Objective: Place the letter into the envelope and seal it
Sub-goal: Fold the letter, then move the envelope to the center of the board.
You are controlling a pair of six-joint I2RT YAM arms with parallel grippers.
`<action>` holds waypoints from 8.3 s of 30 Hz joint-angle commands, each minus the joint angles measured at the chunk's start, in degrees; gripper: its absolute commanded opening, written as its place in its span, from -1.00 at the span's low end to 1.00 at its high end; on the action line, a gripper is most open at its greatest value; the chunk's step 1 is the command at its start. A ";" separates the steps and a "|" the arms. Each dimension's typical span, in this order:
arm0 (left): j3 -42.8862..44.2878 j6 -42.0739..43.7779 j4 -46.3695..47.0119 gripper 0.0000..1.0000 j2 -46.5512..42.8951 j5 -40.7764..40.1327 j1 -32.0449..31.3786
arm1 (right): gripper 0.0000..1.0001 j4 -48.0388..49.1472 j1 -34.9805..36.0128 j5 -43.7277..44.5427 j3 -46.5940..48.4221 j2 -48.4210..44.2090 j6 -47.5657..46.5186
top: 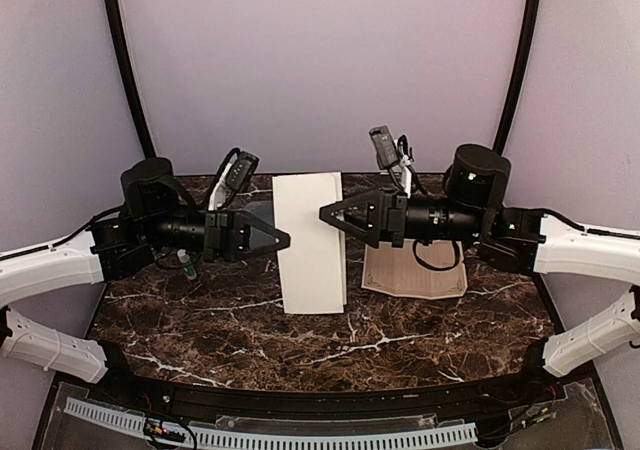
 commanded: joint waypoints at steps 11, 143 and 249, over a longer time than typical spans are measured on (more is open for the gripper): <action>6.16 9.71 -16.41 -1.00 4.24 2.13 -8.21 | 0.86 -35.43 -1.40 -7.40 15.23 0.72 -16.77; 3.31 11.76 -20.94 -0.98 5.76 -2.13 -13.14 | -1.00 -38.08 -7.17 -3.35 20.27 0.49 -18.87; 3.09 -3.53 0.78 -1.00 0.89 -26.87 -11.91 | 0.84 -6.69 -8.97 3.35 -9.22 -16.85 2.86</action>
